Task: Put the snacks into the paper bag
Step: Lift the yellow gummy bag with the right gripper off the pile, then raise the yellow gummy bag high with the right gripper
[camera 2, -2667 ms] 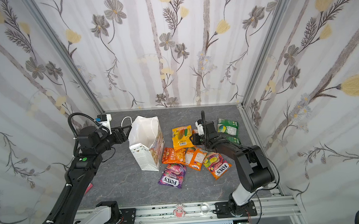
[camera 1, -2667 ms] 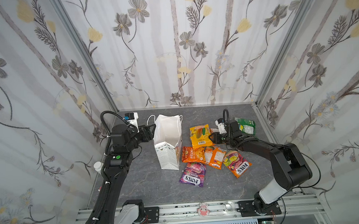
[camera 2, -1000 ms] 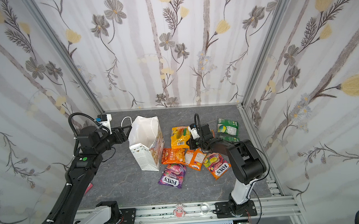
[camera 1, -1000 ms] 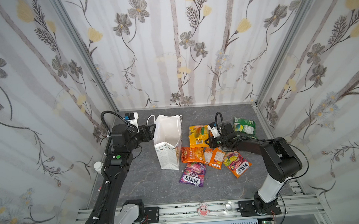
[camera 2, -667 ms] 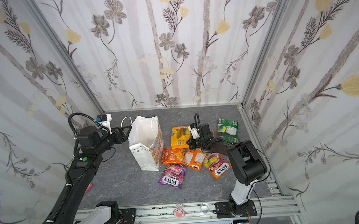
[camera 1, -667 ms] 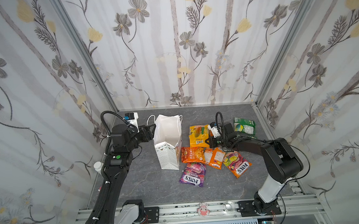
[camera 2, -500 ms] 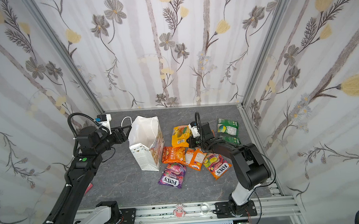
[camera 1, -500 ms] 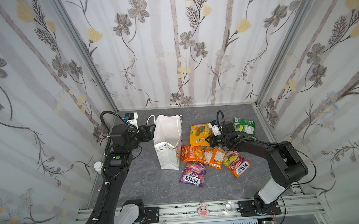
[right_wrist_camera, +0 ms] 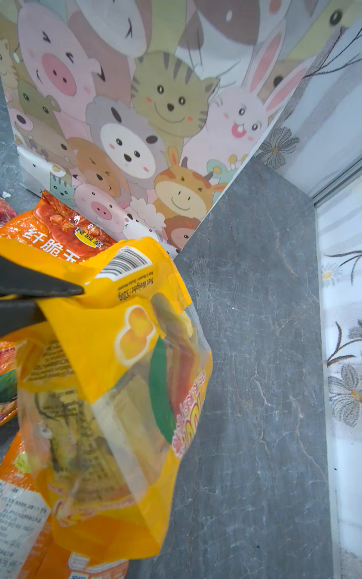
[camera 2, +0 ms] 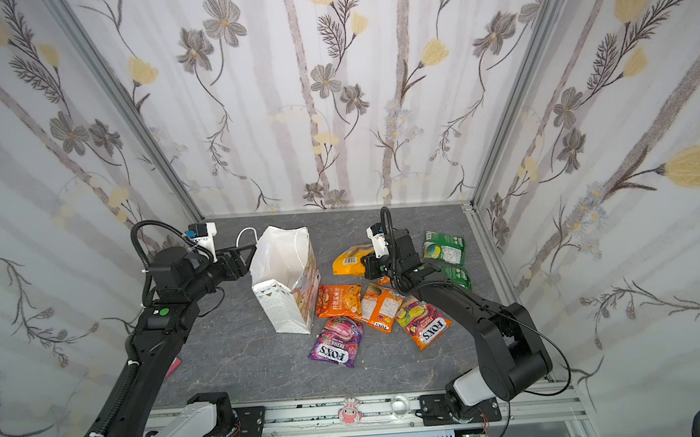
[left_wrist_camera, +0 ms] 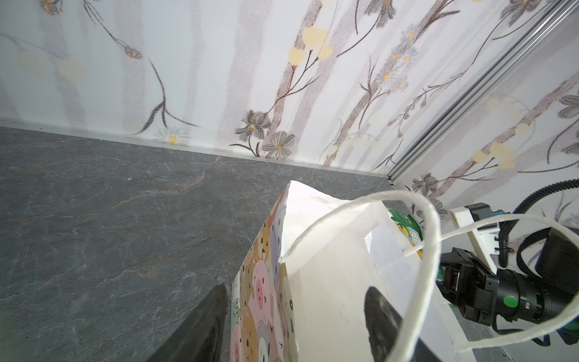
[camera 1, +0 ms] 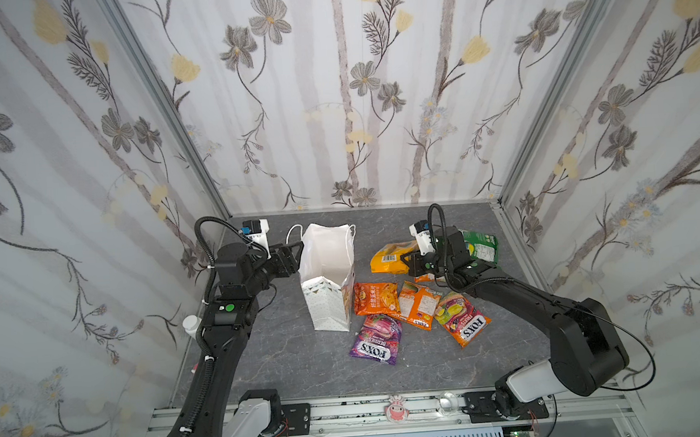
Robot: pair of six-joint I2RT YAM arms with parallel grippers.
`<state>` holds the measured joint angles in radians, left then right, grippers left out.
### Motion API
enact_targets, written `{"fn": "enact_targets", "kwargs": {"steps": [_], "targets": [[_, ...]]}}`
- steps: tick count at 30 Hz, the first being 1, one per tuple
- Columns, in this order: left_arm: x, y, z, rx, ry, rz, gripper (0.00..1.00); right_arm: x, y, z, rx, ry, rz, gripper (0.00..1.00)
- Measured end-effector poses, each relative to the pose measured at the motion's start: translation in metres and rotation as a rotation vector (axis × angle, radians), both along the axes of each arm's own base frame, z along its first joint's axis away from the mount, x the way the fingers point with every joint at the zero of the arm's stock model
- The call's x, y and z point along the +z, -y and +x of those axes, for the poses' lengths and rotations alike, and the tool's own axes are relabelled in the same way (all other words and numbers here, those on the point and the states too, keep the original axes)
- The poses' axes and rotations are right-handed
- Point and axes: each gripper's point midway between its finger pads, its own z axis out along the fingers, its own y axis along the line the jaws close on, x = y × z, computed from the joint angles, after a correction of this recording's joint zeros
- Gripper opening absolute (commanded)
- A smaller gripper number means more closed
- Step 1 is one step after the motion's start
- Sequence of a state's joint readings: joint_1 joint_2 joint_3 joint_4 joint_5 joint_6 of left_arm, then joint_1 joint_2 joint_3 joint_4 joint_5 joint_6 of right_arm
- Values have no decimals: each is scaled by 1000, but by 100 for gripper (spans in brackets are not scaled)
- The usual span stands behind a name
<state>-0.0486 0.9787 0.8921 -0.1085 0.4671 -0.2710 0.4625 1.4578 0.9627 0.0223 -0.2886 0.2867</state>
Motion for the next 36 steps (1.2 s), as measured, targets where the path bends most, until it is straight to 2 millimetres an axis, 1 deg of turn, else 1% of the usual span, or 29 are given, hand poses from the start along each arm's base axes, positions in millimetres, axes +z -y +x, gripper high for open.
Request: {"fn": "enact_targets", "kwargs": {"steps": [1, 10, 13, 20, 26, 29, 32, 36], "targets": [[0, 0, 0, 0, 0, -1, 69, 5, -1, -1, 3, 6, 3, 0], [1, 0, 0, 1, 1, -2, 69, 68, -7, -4, 16, 93, 46, 0], [1, 0, -1, 1, 2, -3, 69, 93, -9, -8, 24, 120, 57, 0], [1, 0, -1, 1, -1, -9, 69, 145, -7, -14, 26, 162, 70, 0], [1, 1, -1, -1, -3, -15, 70, 206, -8, -16, 18, 230, 95, 0], [2, 1, -2, -1, -2, -15, 70, 225, -10, -17, 22, 246, 100, 0], [2, 1, -2, -1, -2, -15, 70, 239, -12, -18, 24, 260, 100, 0], [2, 1, -2, -2, -2, -15, 70, 261, -15, -24, 31, 293, 116, 0]]}}
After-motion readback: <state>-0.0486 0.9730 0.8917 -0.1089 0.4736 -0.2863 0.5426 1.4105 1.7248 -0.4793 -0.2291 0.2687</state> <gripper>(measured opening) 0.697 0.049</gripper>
